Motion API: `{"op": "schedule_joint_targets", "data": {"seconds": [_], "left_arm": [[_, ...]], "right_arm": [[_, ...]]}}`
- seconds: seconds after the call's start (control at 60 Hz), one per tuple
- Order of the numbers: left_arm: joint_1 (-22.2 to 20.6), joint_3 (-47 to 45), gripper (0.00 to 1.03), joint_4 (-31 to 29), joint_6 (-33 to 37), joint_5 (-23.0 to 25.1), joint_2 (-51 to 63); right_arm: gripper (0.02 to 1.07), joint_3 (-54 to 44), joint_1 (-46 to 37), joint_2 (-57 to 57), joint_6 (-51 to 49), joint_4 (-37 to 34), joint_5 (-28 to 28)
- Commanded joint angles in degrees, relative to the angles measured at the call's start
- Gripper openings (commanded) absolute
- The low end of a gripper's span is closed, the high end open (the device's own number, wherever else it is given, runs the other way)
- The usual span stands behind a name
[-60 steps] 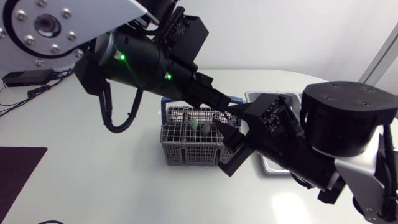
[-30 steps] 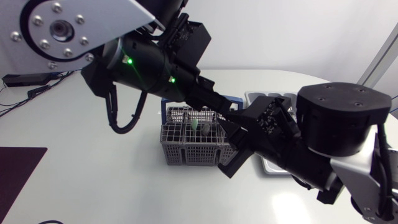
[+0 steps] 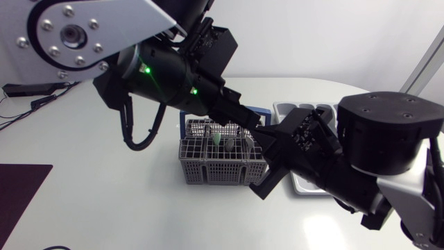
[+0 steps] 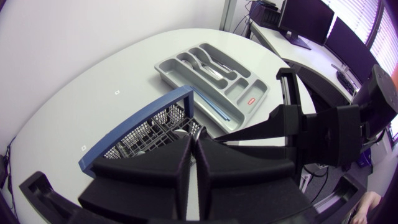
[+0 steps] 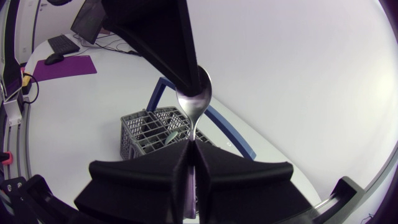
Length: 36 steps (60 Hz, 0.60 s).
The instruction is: Unload the cutlery basket into the drawer organizer.
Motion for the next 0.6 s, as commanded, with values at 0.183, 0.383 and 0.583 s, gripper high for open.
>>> {"op": "schedule_joint_targets", "data": {"seconds": [0.183, 0.383, 0.583], "left_arm": [[0.16, 0.36, 0.42, 0.97, -0.93, -0.26, 0.39], [4.02, 2.03, 0.63, 2.03, -1.28, -0.26, -3.30], [9.03, 1.86, 0.66, 2.55, -1.28, -0.17, -5.94]], "right_arm": [[0.08, -1.40, 0.62, -1.36, -1.27, -1.07, -2.08], [0.09, -4.39, 0.35, -4.62, -1.98, -3.00, -4.54], [0.10, -8.61, -5.36, -11.91, -5.67, -6.61, -10.87]]}}
